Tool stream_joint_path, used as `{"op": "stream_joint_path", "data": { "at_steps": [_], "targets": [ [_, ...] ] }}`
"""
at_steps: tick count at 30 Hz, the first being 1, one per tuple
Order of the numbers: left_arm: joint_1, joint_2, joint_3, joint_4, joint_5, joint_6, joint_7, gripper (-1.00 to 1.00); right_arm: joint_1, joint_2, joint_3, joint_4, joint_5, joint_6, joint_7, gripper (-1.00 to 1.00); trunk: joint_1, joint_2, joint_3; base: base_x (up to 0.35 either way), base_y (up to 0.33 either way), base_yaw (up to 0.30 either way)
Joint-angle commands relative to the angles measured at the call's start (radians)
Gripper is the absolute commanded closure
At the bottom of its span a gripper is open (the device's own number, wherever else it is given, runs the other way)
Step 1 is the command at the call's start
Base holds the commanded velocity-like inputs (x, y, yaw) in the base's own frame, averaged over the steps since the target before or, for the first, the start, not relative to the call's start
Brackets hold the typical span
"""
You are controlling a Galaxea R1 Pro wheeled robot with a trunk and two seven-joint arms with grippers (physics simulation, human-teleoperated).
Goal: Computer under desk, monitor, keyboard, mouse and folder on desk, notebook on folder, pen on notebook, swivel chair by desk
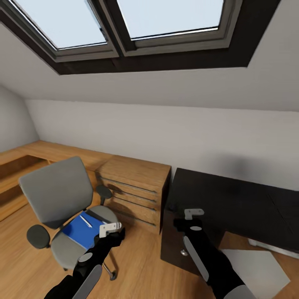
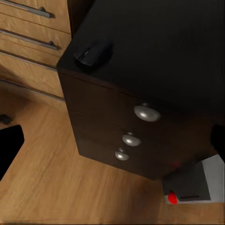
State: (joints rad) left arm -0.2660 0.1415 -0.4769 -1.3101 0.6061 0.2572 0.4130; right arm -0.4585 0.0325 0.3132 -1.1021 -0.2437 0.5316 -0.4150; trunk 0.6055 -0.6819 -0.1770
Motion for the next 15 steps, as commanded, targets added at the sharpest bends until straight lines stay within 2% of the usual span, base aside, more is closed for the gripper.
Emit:
{"op": "stream_joint_path", "data": {
  "at_steps": [1, 7, 15],
  "targets": [
    [-0.001, 0.001, -0.002, -0.002, 0.007, 0.002, 0.009, -1.0, -0.001, 0.0, 0.003, -0.001, -0.011, 0.002, -0.01, -1.0, 0.0, -0.002, -0.002, -0.302, 0.104, -0.267],
    [-0.001, 0.001, -0.003, -0.002, 0.007, 0.002, 0.009, -1.0, -0.001, 0.0, 0.004, -0.001, -0.011, 0.002, -0.01, -1.0, 0.0, -0.002, -0.002, -0.309, 0.046, -0.268],
    [-0.001, 0.001, -0.002, -0.003, 0.007, 0.003, 0.009, -1.0, -0.001, 0.001, 0.006, -0.001, -0.012, 0.002, -0.011, -1.0, 0.0, -0.002, -0.002, -0.33, 0.003, -0.069]
  ]
}}
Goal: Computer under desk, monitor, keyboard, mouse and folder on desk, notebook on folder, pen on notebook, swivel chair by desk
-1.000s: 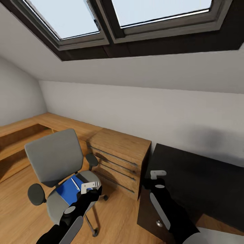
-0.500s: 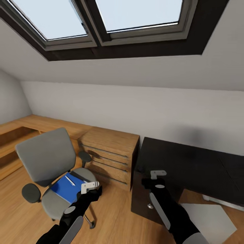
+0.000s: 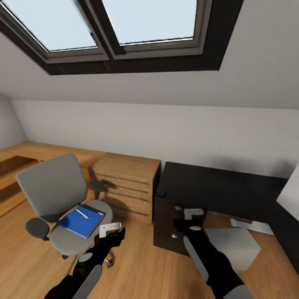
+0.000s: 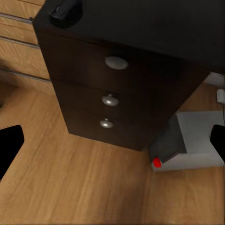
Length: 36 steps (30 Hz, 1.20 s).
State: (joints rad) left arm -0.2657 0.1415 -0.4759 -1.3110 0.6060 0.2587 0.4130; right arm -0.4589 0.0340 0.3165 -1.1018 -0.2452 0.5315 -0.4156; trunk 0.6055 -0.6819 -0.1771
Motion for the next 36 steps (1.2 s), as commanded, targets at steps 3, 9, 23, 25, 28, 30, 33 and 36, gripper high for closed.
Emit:
{"op": "stream_joint_path", "data": {
  "at_steps": [3, 9, 23, 25, 28, 30, 33, 36],
  "targets": [
    [-0.001, 0.001, -0.003, -0.002, 0.008, 0.002, 0.009, -1.0, -0.001, 0.0, 0.003, -0.001, -0.011, 0.002, -0.01, -1.0, 0.0, -0.002, -0.002, -0.333, 0.001, -0.012],
    [-0.001, 0.001, -0.003, -0.002, 0.008, 0.002, 0.009, -1.0, -0.001, 0.0, 0.003, -0.001, -0.011, 0.002, -0.01, -1.0, 0.0, -0.002, -0.002, -0.334, 0.0, -0.004],
    [-0.001, 0.001, -0.003, -0.001, 0.009, 0.002, 0.009, -1.0, 0.0, 0.0, 0.003, -0.001, -0.009, 0.002, -0.011, -1.0, 0.0, -0.002, -0.002, -0.315, 0.0, 0.0],
    [-0.001, 0.001, -0.003, -0.001, 0.009, 0.002, 0.009, -1.0, -0.001, -0.001, 0.003, -0.001, -0.009, 0.002, -0.011, -1.0, 0.0, -0.002, -0.002, -0.336, 0.0, 0.0],
    [-0.001, 0.001, -0.003, -0.001, 0.009, 0.002, 0.009, -1.0, -0.001, -0.002, 0.002, -0.001, -0.009, 0.002, -0.011, -1.0, 0.0, -0.002, -0.002, -0.336, 0.0, -0.044],
    [-0.001, 0.001, -0.003, -0.001, 0.009, 0.002, 0.009, -1.0, -0.001, -0.002, 0.002, -0.001, -0.009, 0.002, -0.011, -1.0, 0.0, -0.002, -0.002, -0.337, 0.0, -0.15],
    [-0.001, 0.001, -0.003, -0.001, 0.009, 0.002, 0.009, -1.0, -0.001, -0.002, 0.001, -0.001, -0.009, 0.002, -0.011, -1.0, 0.0, -0.002, -0.002, -0.337, 0.0, -0.213],
    [-0.001, 0.001, -0.003, -0.001, 0.009, 0.002, 0.009, -1.0, -0.001, -0.002, 0.002, -0.001, -0.009, 0.002, -0.011, -1.0, 0.0, -0.002, -0.002, -0.336, 0.0, -0.24]
  ]
}}
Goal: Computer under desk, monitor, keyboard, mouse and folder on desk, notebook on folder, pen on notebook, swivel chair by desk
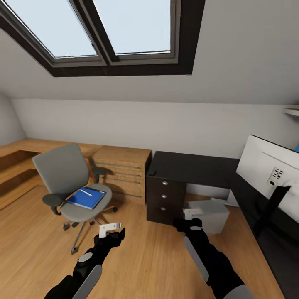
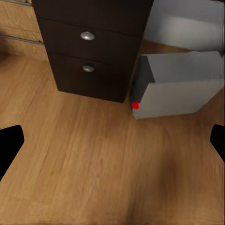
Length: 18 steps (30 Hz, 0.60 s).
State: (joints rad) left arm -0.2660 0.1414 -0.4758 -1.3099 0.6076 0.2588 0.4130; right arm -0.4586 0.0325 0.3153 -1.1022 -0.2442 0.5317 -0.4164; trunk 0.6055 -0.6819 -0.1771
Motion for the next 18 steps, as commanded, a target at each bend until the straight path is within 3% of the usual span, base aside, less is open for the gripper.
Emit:
{"op": "stream_joint_path", "data": {
  "at_steps": [1, 7, 18],
  "targets": [
    [-0.001, 0.001, -0.003, -0.002, 0.008, 0.002, 0.009, -1.0, -0.001, 0.0, 0.003, -0.001, -0.01, 0.002, -0.01, -1.0, 0.0, -0.002, -0.002, -0.336, 0.0, -0.25],
    [-0.001, 0.001, -0.003, -0.002, 0.007, 0.002, 0.009, -1.0, -0.001, 0.0, 0.003, -0.001, -0.01, 0.002, -0.011, -1.0, 0.0, -0.002, -0.002, -0.316, -0.001, -0.155],
    [-0.001, 0.001, -0.003, -0.003, 0.007, 0.002, 0.009, -1.0, -0.001, 0.001, 0.003, -0.002, -0.009, 0.002, -0.012, -1.0, 0.0, -0.002, -0.002, -0.201, -0.112, -0.021]
  ]
}}
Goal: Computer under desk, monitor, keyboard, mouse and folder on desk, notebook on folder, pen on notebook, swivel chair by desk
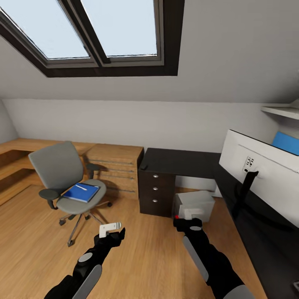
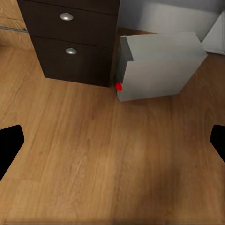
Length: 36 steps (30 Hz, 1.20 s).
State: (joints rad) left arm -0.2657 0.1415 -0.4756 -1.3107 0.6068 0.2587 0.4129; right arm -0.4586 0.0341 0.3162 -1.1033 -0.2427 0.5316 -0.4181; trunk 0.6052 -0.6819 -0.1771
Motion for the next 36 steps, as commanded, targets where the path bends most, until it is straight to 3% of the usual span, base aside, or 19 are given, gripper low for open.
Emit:
{"op": "stream_joint_path", "data": {
  "at_steps": [1, 22, 36],
  "targets": [
    [-0.001, 0.001, -0.003, -0.002, 0.007, 0.002, 0.009, -1.0, -0.001, 0.0, 0.003, -0.001, -0.01, 0.002, -0.01, -1.0, 0.0, -0.002, -0.002, -0.172, -0.149, -0.003],
    [-0.001, 0.001, -0.003, -0.002, 0.007, 0.002, 0.009, -1.0, -0.001, -0.002, 0.001, -0.001, -0.01, 0.001, -0.01, -1.0, 0.0, -0.002, -0.002, -0.217, -0.155, -0.012],
    [-0.001, 0.001, -0.003, -0.002, 0.008, 0.002, 0.009, -1.0, -0.001, -0.002, 0.001, -0.001, -0.01, 0.001, -0.01, -1.0, 0.0, -0.002, -0.002, -0.047, -0.028, -0.018]
  ]
}}
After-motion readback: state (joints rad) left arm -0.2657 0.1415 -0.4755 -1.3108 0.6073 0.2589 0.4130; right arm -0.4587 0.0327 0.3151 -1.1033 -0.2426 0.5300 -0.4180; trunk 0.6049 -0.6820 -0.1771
